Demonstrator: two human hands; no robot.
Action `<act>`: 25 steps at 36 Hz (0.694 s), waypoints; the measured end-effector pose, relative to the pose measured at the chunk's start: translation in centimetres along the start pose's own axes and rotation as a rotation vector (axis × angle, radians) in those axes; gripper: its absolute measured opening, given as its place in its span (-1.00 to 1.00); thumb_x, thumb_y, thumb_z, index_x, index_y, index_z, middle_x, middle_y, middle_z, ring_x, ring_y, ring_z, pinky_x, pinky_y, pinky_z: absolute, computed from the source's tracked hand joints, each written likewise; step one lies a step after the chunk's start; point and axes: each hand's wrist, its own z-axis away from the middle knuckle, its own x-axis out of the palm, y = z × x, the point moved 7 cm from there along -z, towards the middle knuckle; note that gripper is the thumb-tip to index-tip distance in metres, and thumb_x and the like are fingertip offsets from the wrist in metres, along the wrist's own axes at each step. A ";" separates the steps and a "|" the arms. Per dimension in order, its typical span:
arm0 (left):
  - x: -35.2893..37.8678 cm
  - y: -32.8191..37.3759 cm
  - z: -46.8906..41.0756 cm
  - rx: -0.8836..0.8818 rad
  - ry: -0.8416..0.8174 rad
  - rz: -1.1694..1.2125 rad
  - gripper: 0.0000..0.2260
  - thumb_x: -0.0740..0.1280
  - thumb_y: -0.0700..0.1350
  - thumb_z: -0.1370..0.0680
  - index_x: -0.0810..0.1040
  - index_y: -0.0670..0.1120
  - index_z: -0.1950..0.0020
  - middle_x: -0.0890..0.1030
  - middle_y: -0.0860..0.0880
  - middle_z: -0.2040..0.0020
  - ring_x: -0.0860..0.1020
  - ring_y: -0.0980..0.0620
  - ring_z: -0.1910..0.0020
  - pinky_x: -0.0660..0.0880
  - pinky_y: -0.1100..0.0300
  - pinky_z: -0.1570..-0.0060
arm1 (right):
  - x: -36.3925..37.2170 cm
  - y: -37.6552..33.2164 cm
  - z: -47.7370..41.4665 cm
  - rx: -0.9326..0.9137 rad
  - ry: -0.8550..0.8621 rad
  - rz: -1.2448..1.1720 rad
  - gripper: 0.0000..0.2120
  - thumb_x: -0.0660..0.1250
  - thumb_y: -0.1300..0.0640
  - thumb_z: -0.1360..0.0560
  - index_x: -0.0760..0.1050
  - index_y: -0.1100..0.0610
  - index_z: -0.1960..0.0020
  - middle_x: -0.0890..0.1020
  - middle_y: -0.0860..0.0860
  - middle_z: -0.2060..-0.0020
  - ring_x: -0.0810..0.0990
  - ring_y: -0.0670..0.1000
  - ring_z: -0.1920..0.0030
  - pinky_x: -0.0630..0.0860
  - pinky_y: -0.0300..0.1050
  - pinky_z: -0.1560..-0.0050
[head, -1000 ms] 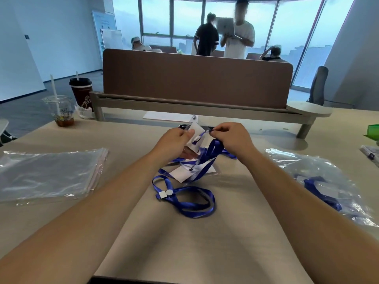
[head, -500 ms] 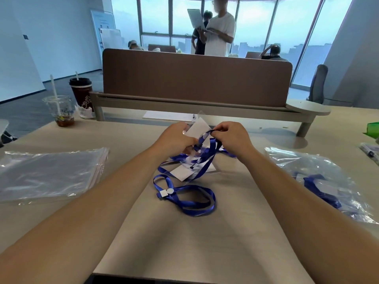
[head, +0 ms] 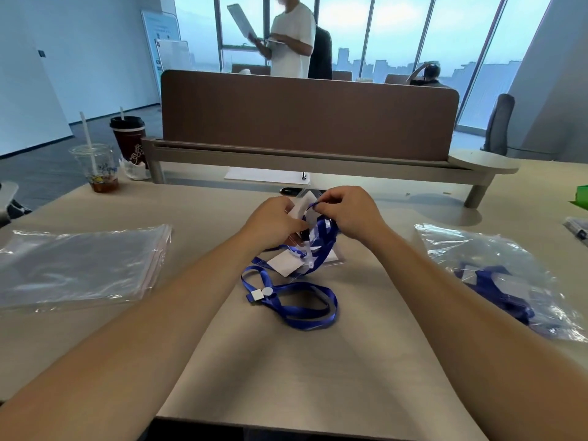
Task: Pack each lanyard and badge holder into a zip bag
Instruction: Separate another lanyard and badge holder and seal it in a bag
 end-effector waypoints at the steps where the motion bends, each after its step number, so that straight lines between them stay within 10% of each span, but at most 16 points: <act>1: 0.1 -0.1 -0.1 0.003 -0.003 -0.003 -0.77 0.44 0.00 -0.51 0.48 -0.06 -0.04 0.59 -0.05 0.03 0.60 -0.04 0.12 0.60 0.09 0.07 | 0.1 0.0 0.0 -0.006 -0.005 0.013 -0.89 0.34 0.19 -0.59 0.62 0.09 -0.05 0.60 -0.03 0.09 0.58 0.01 0.07 0.54 -0.16 0.03; 9: -2.2 -1.3 -0.3 -0.027 0.100 0.153 -0.91 0.32 -0.17 -0.56 0.52 0.01 0.11 0.66 -0.07 0.17 0.67 0.01 0.32 0.66 0.03 0.17 | -1.4 1.8 -0.5 0.048 0.098 0.049 -0.83 0.34 0.28 -0.53 0.51 0.04 -0.05 0.59 0.01 0.03 0.57 0.01 0.09 0.47 -0.20 0.15; 25: -3.6 -2.7 -0.7 -0.095 0.176 0.178 -0.78 0.29 -0.16 -0.59 0.51 -0.06 -0.24 0.63 -0.10 -0.01 0.66 -0.01 0.19 0.63 0.19 0.25 | -4.8 3.5 -0.4 0.203 0.163 -0.228 -0.81 0.27 0.14 -0.60 0.62 0.19 0.05 0.68 0.07 0.24 0.61 0.05 0.22 0.55 -0.13 0.19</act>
